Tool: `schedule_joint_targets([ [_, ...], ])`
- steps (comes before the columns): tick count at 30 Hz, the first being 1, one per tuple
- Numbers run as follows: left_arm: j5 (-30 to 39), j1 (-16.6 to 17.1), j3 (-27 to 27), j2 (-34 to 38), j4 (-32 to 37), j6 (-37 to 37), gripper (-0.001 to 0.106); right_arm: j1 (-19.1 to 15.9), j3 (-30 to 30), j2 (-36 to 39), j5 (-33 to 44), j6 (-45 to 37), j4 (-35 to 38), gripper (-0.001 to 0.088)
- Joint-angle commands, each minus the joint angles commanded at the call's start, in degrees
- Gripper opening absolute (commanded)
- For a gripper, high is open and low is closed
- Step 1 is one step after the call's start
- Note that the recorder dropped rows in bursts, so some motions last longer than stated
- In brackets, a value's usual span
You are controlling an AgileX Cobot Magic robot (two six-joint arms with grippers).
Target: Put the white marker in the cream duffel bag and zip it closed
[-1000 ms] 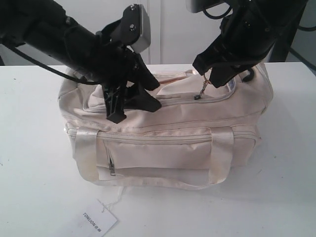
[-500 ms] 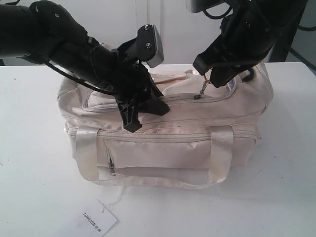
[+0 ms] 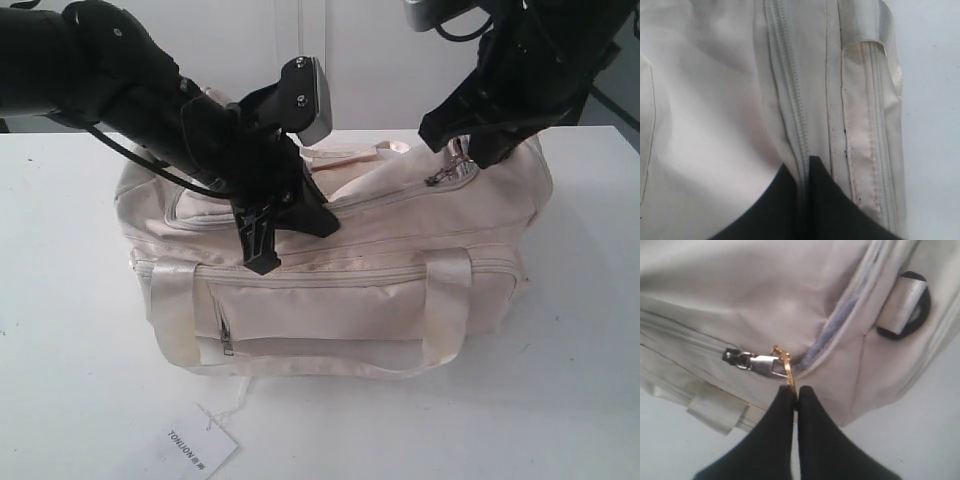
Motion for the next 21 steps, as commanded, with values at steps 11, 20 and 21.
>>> schedule_joint_targets([
  [11,0.0,0.0,0.0,0.0,0.4,-0.1,0.000,0.0,0.0,0.0,-0.6,9.8,-11.7,0.0000],
  [20,-0.1,0.0,0.0,0.0,0.7,-0.2,0.000,0.0,0.0,0.0,-2.8,10.2,-5.9,0.0000],
  [21,-0.2,0.0,0.0,0.0,0.7,-0.2,0.000,0.0,0.0,0.0,-2.8,8.7,-3.2,0.0000],
])
